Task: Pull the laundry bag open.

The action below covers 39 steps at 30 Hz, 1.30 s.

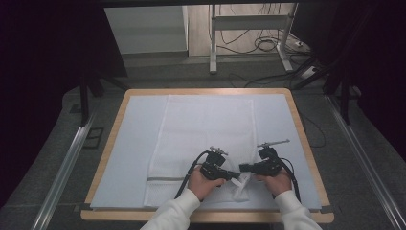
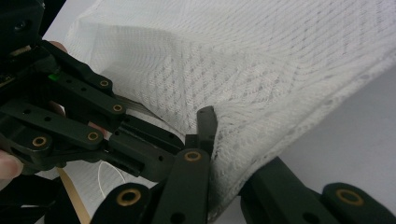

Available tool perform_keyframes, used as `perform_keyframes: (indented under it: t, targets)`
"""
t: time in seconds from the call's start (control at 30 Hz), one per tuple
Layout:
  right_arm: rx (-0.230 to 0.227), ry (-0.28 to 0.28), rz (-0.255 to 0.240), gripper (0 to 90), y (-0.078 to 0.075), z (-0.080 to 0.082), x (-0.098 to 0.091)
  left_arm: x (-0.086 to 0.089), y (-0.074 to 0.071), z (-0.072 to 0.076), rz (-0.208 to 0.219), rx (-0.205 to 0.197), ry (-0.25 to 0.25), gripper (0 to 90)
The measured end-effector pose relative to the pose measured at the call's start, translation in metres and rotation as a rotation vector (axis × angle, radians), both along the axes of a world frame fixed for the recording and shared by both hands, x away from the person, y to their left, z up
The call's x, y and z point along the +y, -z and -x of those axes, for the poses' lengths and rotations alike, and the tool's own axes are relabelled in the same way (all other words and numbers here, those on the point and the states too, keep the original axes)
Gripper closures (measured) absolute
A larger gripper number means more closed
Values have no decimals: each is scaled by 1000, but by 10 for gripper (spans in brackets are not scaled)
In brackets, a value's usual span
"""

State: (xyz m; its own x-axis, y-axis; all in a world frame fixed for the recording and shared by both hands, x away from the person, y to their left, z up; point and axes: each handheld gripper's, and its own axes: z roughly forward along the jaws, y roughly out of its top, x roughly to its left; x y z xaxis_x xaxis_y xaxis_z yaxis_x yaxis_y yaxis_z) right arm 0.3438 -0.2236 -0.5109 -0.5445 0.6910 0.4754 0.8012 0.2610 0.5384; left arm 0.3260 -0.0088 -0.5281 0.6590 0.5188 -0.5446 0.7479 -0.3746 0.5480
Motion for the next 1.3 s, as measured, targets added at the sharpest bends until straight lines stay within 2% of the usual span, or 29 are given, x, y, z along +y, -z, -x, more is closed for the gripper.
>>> perform_keyframes:
  t: [0.17, 0.37, 0.67, 0.73, 0.77, 0.83, 1.0, 1.3]
  targets:
    - [-3, 9, 3, 888, 1, -1, -1, -2, 1, 0, -24, -18, -3, 870]
    - [-5, 3, 2, 889, 0, -1, -1, 1, -1, 0, -32, -21, -16, 870]
    - [-5, 8, -7, 889, 0, 0, -1, 4, -1, -2, -24, -16, -24, 869]
    - [-8, 6, -6, 889, -1, 0, -1, 5, -2, -2, -47, -28, -33, 869]
    - [-10, 7, -7, 889, -1, -1, -1, 6, -1, -2, -74, -38, -46, 870]
    - [-15, 17, -14, 889, -3, -1, -4, 10, 2, -3, -56, -16, -44, 870]
    - [-7, 18, -24, 889, -2, -2, -5, 19, 4, -4, -33, 3, -52, 870]
    - [-3, 24, -23, 889, -2, -2, -7, 26, 2, -3, -40, -4, -60, 870]
